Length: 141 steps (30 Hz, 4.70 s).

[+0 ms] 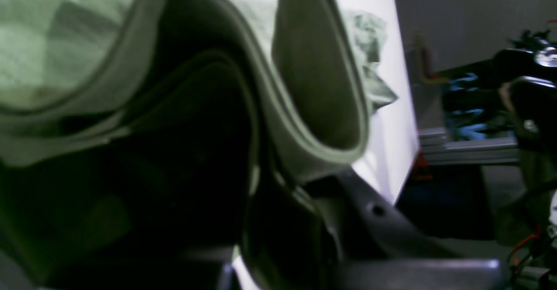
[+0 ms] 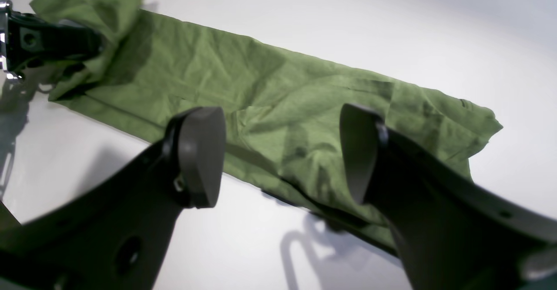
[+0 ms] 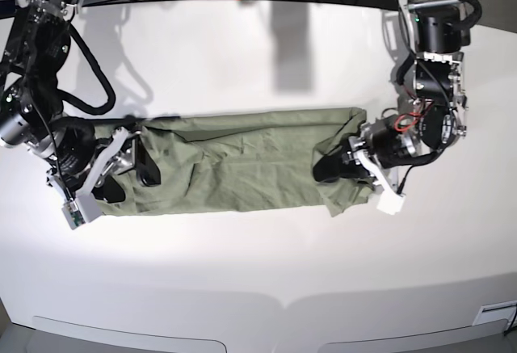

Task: Fold the T-shirt properly
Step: 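Drag the strip's end with the left gripper toward the right gripper, then press the folded strip down with the left gripper, reposition the right, then lift the folded strip's ends with both grippers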

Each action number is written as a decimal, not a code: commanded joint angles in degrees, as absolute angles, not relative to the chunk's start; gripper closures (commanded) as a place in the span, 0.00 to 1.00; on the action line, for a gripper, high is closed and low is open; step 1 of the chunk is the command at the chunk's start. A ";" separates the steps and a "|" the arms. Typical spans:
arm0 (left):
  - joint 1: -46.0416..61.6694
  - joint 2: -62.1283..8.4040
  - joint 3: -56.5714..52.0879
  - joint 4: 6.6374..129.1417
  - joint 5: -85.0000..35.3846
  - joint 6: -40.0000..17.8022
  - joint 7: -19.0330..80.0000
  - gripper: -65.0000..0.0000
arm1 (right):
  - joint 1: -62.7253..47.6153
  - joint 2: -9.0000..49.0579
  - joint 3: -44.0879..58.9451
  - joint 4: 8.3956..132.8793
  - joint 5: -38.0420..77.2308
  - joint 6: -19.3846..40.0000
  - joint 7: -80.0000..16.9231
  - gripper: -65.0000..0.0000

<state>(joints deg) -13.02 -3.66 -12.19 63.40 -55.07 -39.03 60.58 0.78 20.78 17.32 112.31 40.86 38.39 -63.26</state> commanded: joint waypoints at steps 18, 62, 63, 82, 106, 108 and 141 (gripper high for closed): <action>-12.36 2.55 -12.29 64.53 -53.95 -39.51 59.96 1.00 | 1.69 21.41 17.67 112.99 41.80 38.57 -62.13 0.37; -20.12 7.73 4.73 67.26 -21.50 -40.00 48.31 0.55 | 7.62 16.60 17.78 100.88 16.60 29.89 -50.13 0.37; -20.14 7.73 6.22 67.26 -18.68 -40.00 47.09 0.55 | 9.37 17.30 17.78 97.62 16.67 29.23 -50.33 0.37; -19.66 7.29 19.99 67.26 -3.86 -27.66 42.54 0.55 | 21.74 35.00 17.78 54.52 24.27 30.26 -49.15 0.37; -18.57 7.27 19.99 67.26 -3.88 -26.52 42.63 0.55 | 21.91 29.08 17.78 44.45 39.03 40.00 -47.09 0.37; -18.35 7.27 19.99 67.26 -3.90 -26.52 42.61 0.55 | 21.91 28.03 17.78 44.45 38.98 40.00 -46.94 0.37; -18.61 3.73 19.92 69.93 -9.26 -28.51 37.91 0.55 | 22.09 12.97 17.76 60.62 50.24 40.00 -58.98 1.00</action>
<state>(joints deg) -17.04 3.25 19.99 68.60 -8.45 -28.27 39.18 20.58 12.43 17.65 59.42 48.58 39.48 -59.48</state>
